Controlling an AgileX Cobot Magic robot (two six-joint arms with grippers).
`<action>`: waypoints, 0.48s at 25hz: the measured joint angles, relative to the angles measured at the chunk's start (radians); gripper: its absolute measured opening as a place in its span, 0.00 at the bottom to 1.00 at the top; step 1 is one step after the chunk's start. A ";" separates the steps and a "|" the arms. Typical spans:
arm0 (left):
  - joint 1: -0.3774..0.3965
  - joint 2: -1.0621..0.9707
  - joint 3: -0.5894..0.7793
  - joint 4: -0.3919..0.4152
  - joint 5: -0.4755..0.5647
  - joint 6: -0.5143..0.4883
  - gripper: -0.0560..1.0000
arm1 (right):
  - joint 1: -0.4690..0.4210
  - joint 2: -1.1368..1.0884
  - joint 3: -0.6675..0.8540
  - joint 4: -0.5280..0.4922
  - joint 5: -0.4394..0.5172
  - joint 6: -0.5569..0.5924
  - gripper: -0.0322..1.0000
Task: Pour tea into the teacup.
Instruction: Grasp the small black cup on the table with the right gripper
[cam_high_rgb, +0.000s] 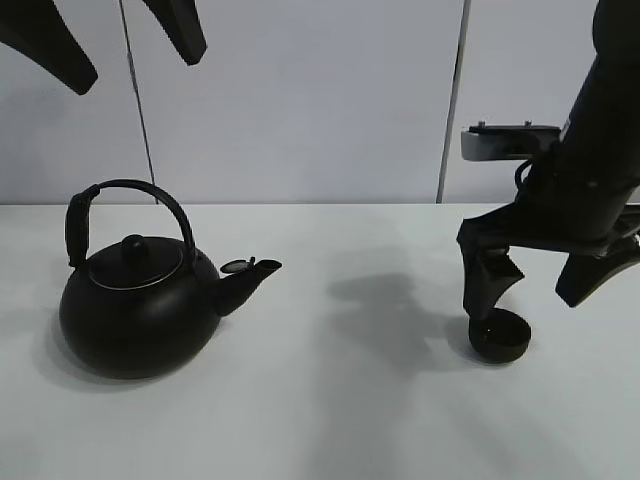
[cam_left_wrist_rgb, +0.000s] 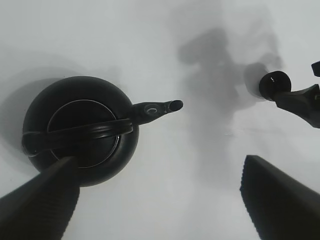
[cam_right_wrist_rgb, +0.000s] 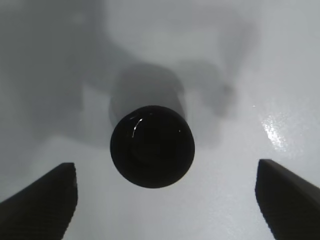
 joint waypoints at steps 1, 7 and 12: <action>0.000 0.000 0.000 0.000 0.000 0.000 0.65 | 0.000 0.011 0.000 0.001 -0.001 0.000 0.67; 0.000 0.000 0.000 0.000 0.000 0.000 0.65 | 0.000 0.029 0.000 0.003 -0.030 0.001 0.66; 0.000 0.000 0.000 0.000 0.000 0.000 0.65 | 0.000 0.056 0.000 0.010 -0.038 0.001 0.66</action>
